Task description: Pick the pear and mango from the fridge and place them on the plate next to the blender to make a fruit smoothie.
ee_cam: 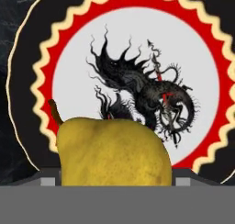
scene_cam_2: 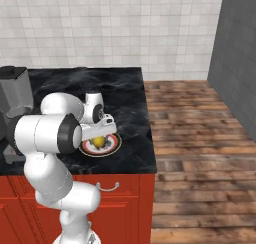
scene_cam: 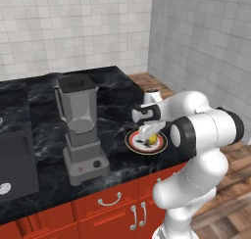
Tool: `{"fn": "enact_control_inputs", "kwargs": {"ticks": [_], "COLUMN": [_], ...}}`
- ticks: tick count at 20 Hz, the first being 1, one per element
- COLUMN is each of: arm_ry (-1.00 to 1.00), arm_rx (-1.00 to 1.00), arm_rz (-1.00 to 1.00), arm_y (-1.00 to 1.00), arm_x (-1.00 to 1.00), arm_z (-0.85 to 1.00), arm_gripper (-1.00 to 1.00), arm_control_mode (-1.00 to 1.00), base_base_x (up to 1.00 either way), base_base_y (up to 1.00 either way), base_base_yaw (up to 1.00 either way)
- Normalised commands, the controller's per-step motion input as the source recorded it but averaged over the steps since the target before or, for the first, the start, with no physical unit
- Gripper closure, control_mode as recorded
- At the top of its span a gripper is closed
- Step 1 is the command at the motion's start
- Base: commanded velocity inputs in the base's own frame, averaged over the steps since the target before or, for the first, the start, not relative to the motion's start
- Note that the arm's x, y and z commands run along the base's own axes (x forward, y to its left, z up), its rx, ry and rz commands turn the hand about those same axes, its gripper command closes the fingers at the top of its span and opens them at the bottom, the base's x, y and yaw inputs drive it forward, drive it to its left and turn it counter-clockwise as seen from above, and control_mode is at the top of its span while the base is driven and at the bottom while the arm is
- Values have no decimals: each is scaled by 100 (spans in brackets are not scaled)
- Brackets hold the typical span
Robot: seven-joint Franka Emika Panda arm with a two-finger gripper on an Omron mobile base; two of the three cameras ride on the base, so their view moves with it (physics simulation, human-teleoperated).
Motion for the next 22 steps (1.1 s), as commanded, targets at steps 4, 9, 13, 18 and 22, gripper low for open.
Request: {"fn": "enact_control_inputs", "kwargs": {"ticks": [4,9,13,18,22], "arm_ry": [-11,-7,-9,-9,-13], "arm_rx": [0,0,0,0,0], "arm_rz": [0,0,0,0,0], "arm_y": [3,7,1,0,-4], "arm_x": [15,4,0,-8,-29], "arm_z": [-16,-26,-4,24,76], "arm_gripper": [100,-100,-100,-100,-100], "arm_control_mode": [-100,-100,-100,-100,-100], "base_base_x": [0,0,0,0,0], "base_base_y": [0,0,0,0,0], "base_base_yaw": [0,0,0,0,0]}}
